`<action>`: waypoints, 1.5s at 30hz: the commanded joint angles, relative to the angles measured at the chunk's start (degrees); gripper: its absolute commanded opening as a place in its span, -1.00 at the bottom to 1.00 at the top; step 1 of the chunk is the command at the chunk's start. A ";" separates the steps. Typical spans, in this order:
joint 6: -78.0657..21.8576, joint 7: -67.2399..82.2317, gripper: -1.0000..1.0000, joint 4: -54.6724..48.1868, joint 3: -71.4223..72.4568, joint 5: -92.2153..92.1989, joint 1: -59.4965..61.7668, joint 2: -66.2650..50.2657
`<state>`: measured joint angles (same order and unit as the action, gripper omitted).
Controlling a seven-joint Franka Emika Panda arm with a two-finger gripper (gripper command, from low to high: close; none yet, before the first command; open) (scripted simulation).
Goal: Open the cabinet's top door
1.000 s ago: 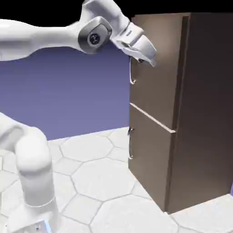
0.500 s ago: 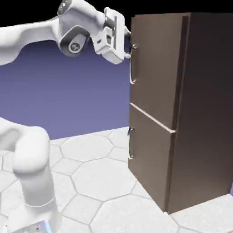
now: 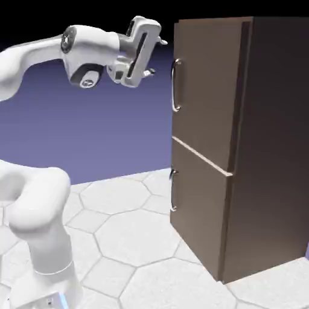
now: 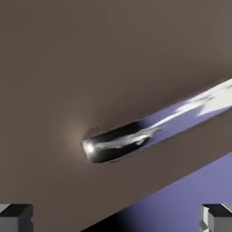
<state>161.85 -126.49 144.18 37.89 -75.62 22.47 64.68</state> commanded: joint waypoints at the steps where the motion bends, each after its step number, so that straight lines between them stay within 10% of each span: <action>1: 0.82 -2.50 1.00 0.28 1.16 -2.32 0.69 0.60; 16: 13.02 -39.51 1.00 4.45 18.37 -36.67 10.90 9.54; 24: 3.26 -37.56 1.00 -0.93 21.65 -44.21 25.22 12.96; 25: 3.26 -37.56 -1.00 -0.93 21.65 -44.21 25.22 12.96; 45: -26.96 -23.91 -1.00 25.24 -16.69 -24.97 -2.37 26.31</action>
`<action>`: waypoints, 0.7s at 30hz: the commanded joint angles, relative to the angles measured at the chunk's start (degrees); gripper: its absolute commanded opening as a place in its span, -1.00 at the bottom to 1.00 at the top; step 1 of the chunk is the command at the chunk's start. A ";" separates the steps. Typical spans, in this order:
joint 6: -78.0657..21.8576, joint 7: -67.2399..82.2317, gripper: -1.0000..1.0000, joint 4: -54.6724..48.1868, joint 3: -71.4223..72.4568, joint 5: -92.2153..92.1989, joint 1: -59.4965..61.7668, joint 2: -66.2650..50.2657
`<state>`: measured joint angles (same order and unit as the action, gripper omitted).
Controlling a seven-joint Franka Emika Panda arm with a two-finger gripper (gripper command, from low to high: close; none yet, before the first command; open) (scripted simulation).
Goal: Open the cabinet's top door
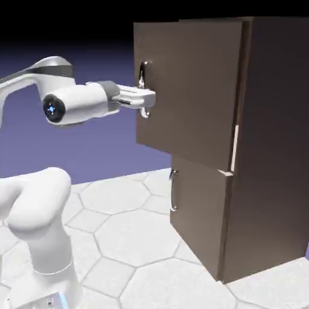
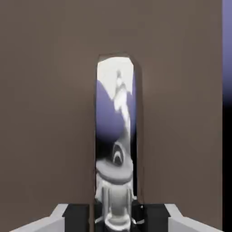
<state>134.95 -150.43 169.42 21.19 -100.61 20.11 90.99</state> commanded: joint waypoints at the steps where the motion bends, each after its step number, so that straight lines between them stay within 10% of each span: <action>1: -1.19 0.16 -1.00 0.50 -2.07 1.84 -0.50 0.45; 21: -44.55 -2.45 -1.00 3.12 -8.48 -2.42 36.28 9.61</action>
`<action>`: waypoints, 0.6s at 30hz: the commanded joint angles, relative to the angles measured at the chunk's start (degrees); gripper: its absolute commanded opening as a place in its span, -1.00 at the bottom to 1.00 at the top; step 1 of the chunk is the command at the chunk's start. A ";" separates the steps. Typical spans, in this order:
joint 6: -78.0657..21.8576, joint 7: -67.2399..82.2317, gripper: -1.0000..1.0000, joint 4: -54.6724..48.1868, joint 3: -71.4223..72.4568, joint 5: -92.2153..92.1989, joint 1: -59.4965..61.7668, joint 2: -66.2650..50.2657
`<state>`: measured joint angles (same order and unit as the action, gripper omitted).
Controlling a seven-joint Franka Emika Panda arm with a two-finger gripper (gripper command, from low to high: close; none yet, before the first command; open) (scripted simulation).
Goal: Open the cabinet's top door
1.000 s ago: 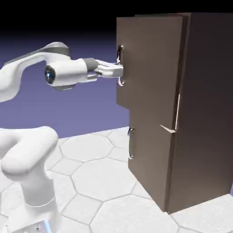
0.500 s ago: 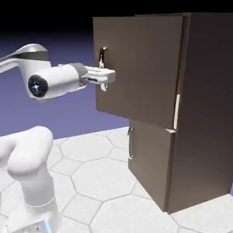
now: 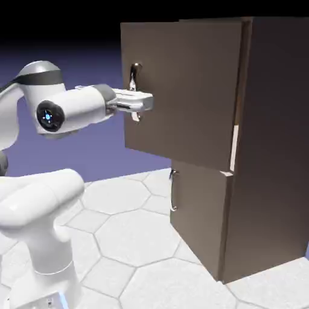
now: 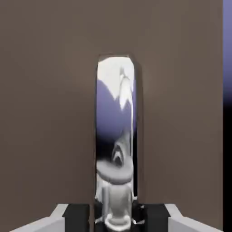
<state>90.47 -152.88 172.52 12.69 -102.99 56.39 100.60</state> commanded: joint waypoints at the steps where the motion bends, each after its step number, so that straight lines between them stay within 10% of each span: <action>1: -2.54 0.78 -1.00 -0.05 -1.44 0.76 1.45 -0.88; 18: -24.71 23.23 -1.00 -13.10 -29.24 30.25 -5.28 -35.29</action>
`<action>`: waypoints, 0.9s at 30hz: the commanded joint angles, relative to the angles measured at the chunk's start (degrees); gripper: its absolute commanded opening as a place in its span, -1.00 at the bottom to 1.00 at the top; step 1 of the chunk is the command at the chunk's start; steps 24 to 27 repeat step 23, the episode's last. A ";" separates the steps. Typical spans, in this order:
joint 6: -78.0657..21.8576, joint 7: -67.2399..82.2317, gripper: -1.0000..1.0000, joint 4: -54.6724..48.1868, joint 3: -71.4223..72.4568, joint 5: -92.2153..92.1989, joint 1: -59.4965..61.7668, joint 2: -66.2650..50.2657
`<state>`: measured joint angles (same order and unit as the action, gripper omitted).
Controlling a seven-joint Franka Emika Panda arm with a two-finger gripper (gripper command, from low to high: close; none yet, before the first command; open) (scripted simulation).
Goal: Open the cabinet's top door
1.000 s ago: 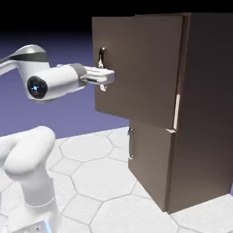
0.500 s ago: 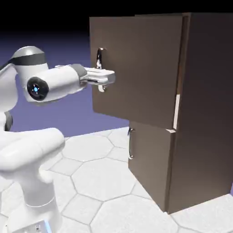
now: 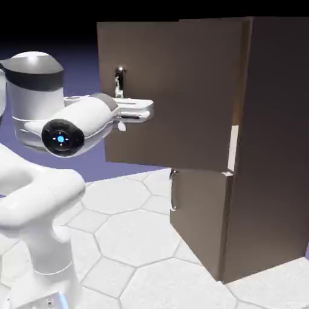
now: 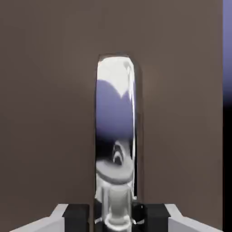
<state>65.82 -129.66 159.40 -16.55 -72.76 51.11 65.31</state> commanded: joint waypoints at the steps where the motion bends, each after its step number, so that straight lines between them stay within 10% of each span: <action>1: -1.21 1.12 -1.00 -1.25 -1.23 1.45 -0.92 -2.08; 21: -29.75 23.13 -1.00 -35.03 -24.22 21.61 -24.61 -42.69; 22: -29.75 23.13 1.00 -35.03 -24.22 21.61 -24.61 -42.69; 27: -29.75 23.13 1.00 -35.03 -24.22 21.61 -24.61 -42.69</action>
